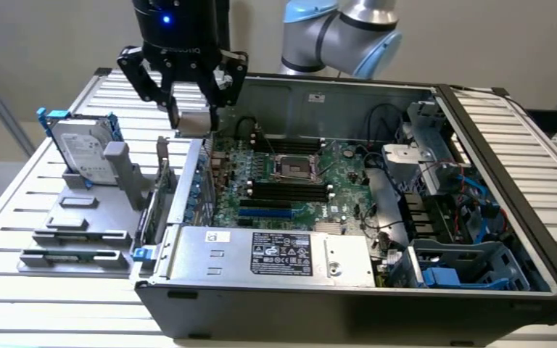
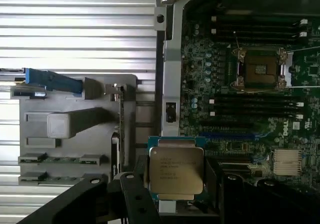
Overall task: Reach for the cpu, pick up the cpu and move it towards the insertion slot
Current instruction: 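Pick up the cpu and move it towards the insertion slot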
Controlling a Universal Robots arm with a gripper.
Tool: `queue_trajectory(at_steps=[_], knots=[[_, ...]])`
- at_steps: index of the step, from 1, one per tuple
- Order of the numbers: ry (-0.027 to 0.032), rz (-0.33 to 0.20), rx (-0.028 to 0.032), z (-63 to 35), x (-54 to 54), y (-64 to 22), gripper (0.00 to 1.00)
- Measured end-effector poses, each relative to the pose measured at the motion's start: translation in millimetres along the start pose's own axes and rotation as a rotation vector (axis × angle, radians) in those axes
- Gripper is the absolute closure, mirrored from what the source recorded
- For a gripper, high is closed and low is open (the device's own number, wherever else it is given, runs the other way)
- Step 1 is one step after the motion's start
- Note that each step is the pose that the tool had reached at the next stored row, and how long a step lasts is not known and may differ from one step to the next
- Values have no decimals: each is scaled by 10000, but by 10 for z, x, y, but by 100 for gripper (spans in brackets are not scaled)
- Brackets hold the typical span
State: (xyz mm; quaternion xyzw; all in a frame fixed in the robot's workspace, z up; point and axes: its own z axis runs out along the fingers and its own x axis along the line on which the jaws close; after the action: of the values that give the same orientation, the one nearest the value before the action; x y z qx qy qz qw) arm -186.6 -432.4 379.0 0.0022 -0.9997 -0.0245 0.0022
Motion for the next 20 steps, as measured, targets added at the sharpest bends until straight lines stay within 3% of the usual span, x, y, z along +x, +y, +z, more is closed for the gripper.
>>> queue_trajectory(at_steps=[11,20], knots=[[0,0,-25,0,-497,33,45],[0,0,-25,6,-795,180,45]])
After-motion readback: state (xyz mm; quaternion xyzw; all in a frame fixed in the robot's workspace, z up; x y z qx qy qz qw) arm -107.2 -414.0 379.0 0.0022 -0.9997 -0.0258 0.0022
